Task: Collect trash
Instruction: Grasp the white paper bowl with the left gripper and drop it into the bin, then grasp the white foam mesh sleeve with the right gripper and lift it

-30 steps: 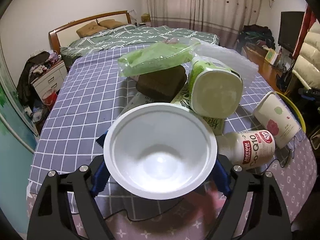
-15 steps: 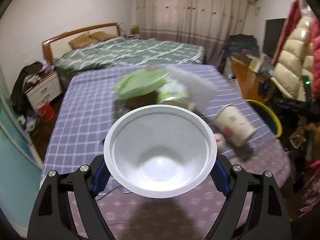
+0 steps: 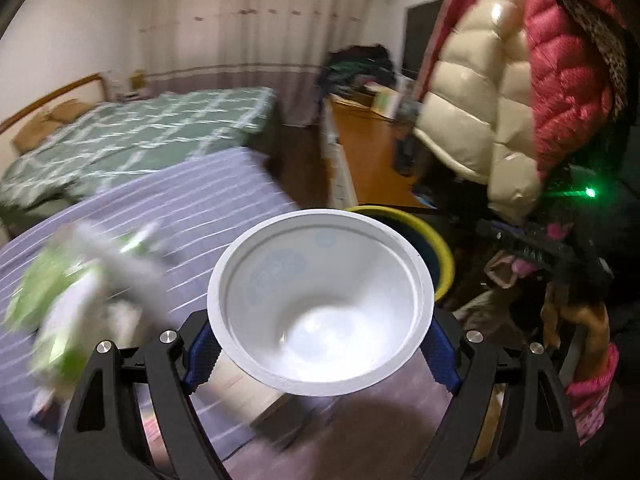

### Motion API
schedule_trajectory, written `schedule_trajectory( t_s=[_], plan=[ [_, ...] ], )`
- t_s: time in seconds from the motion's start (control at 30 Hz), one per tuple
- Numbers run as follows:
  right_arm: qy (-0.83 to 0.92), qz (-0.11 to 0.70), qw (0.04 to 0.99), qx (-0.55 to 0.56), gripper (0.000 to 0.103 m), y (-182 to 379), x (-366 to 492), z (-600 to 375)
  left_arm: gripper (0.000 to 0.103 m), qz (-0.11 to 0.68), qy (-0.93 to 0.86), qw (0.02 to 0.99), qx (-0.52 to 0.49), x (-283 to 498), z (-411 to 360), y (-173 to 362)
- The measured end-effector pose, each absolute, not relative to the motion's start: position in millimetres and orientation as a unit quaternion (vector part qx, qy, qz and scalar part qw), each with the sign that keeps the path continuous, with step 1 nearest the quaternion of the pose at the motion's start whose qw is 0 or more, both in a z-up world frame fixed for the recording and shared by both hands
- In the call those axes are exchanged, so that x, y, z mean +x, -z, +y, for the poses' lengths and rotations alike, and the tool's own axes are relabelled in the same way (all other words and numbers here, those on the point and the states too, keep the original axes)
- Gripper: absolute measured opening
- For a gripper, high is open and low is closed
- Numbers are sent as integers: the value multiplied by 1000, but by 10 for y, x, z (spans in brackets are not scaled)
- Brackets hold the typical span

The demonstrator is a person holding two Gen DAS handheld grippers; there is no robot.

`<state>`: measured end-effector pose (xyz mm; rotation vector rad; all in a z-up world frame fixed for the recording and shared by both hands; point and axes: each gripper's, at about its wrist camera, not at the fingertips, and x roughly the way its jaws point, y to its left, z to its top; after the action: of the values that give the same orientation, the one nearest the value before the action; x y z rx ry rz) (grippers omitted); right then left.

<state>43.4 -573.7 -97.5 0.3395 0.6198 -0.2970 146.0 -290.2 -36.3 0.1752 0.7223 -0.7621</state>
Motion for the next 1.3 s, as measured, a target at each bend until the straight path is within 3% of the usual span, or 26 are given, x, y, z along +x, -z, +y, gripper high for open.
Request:
schedule_trajectory(
  t_s=[0.33,0.57,0.9,1.3],
  plan=[
    [178,294,920,189,35,1081,186,-6106,83,406,389,816,136,2043,-4505,965],
    [175,305,915,198,37,1190,217,-6182,90,433,366,813,134,2340,-4929,1221],
    [151,313,916,199,39,1217,312,-6021,94,413,377,824,86,2111,-4266,766],
    [41,336,927,161,41,1098,814,-5209,98,309,268,911,55,1435,-2268,56]
  ],
)
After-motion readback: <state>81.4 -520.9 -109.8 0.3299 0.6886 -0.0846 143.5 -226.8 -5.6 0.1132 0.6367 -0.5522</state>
